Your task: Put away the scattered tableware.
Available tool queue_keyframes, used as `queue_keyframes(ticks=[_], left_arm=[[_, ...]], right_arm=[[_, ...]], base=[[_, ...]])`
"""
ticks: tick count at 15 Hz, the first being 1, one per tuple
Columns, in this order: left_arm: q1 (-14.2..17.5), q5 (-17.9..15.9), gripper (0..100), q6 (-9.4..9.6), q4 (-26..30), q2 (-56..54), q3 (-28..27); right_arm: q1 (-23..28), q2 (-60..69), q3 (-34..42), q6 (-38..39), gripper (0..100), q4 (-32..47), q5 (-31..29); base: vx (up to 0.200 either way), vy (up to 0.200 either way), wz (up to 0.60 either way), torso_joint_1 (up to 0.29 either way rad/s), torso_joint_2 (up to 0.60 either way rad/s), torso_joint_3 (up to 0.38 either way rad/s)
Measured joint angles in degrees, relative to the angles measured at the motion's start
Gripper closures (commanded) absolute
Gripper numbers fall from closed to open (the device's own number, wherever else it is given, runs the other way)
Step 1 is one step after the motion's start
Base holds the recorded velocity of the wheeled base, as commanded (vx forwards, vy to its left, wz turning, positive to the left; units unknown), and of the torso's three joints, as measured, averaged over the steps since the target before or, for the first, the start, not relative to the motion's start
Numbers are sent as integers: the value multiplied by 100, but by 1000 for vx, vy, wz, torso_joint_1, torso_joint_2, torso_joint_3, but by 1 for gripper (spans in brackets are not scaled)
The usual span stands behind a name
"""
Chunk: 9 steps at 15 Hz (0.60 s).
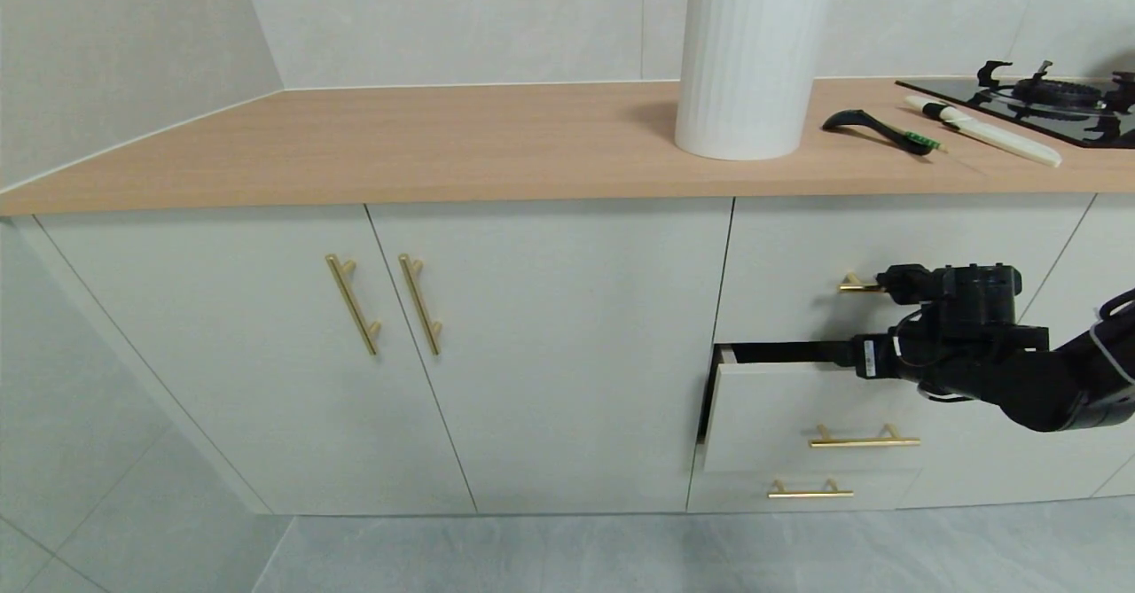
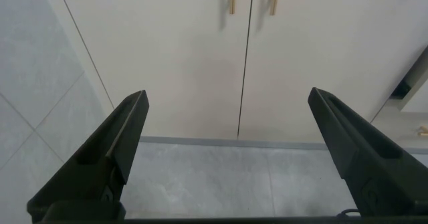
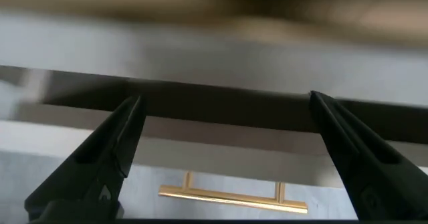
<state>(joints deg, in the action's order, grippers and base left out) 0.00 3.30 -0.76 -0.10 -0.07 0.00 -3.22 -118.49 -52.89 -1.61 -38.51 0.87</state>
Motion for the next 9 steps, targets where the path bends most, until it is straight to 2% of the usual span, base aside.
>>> queue_keyframes(ticks=[5, 9], left_arm=[[0, 0, 0, 0, -1, 0, 0], [0, 0, 0, 0, 0, 0, 0]], right_arm=[[2, -100, 61, -49, 0, -178, 28], [0, 352, 133, -73, 0, 827, 110]], base=[[0, 0, 0, 0, 0, 0], [0, 0, 0, 0, 0, 0]])
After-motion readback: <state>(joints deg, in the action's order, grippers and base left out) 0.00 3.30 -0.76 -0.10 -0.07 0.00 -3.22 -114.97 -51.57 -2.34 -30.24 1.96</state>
